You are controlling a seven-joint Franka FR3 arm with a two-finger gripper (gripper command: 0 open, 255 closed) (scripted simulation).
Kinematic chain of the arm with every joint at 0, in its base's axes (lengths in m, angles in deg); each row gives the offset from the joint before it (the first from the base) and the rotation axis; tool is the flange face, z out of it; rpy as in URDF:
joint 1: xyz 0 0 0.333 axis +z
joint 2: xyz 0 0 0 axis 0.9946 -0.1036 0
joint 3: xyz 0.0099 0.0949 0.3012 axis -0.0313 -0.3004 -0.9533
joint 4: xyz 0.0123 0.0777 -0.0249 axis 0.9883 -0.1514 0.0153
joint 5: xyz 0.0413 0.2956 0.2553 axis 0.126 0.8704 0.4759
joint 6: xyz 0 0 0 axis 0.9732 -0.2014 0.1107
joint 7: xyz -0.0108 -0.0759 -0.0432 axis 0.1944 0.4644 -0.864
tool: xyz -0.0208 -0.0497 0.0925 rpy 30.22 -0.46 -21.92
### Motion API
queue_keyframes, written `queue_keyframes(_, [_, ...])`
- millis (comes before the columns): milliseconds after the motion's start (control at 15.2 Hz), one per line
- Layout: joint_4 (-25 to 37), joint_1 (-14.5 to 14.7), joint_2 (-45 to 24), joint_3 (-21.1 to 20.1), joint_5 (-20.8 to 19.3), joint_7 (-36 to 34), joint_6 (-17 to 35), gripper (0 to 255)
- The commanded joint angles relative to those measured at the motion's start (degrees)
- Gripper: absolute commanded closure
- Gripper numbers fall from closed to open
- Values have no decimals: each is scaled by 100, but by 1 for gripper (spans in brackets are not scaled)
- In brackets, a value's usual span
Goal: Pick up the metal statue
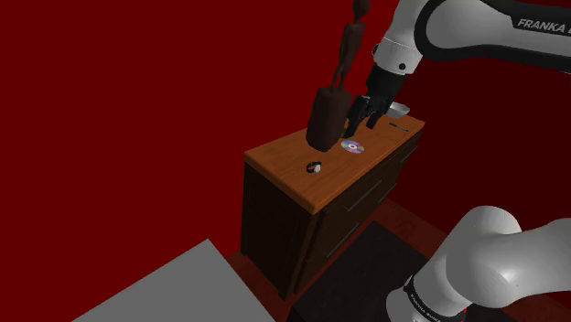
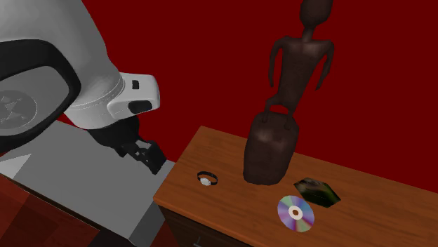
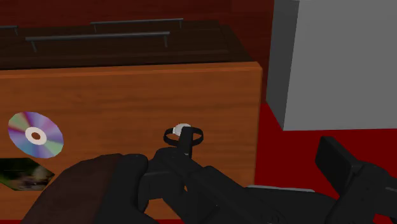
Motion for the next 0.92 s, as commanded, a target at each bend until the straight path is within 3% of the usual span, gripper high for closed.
queue_keyframes(0, [0,0,0,0,0,0,0,0])
queue_keyframes(462, [389,-752,-1028,-829,-656,-1991,1321,0])
queue_keyframes(858, [1129,-1526,-2006,-1484,-1667,-3895,1846,0])
